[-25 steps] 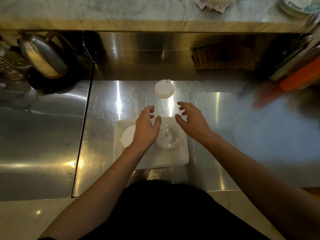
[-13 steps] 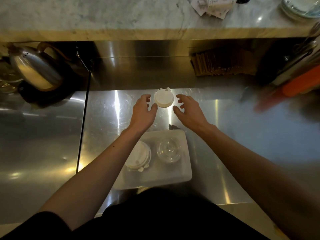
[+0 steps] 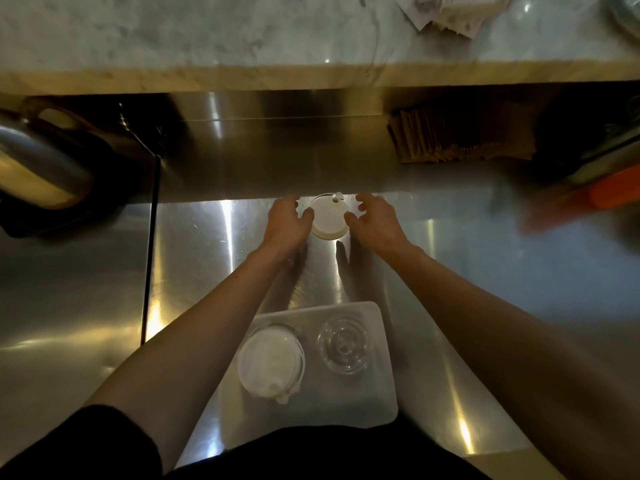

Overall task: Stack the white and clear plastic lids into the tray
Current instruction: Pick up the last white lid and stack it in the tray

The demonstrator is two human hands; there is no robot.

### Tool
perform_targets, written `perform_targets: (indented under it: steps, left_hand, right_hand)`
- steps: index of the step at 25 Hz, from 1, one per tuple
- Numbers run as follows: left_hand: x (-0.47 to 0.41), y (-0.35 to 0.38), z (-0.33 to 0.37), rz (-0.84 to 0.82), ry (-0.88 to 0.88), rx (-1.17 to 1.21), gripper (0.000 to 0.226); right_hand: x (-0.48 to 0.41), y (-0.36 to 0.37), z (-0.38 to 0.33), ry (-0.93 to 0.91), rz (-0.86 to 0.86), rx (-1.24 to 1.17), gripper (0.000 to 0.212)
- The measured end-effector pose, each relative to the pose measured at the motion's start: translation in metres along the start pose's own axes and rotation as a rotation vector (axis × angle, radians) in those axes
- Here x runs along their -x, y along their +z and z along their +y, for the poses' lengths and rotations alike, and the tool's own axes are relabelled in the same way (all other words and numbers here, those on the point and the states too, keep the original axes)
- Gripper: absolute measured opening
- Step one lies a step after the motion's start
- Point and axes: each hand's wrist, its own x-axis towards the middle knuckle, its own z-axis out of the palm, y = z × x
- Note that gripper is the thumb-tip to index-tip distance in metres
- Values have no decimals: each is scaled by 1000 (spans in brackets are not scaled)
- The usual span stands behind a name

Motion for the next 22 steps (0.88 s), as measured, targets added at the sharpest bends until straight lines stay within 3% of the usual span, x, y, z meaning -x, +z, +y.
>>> perform_targets:
  steps: [6, 10, 14, 22]
  left_hand:
    - [-20, 15, -11, -105, -67, -66, 50]
    - [-21, 19, -12, -87, -53, -84, 31]
    - [-21, 18, -6, -90, -54, -70, 25]
    - [3, 9, 8, -47, -74, 50, 37]
  right_hand:
    - [-17, 7, 3, 47, -12, 43, 41]
    - [-19, 11, 4, 50, -43, 56, 26]
    - [-18, 14, -1, 73, -88, -14, 28]
    - [-1, 8, -9, 106, -81, -155, 43]
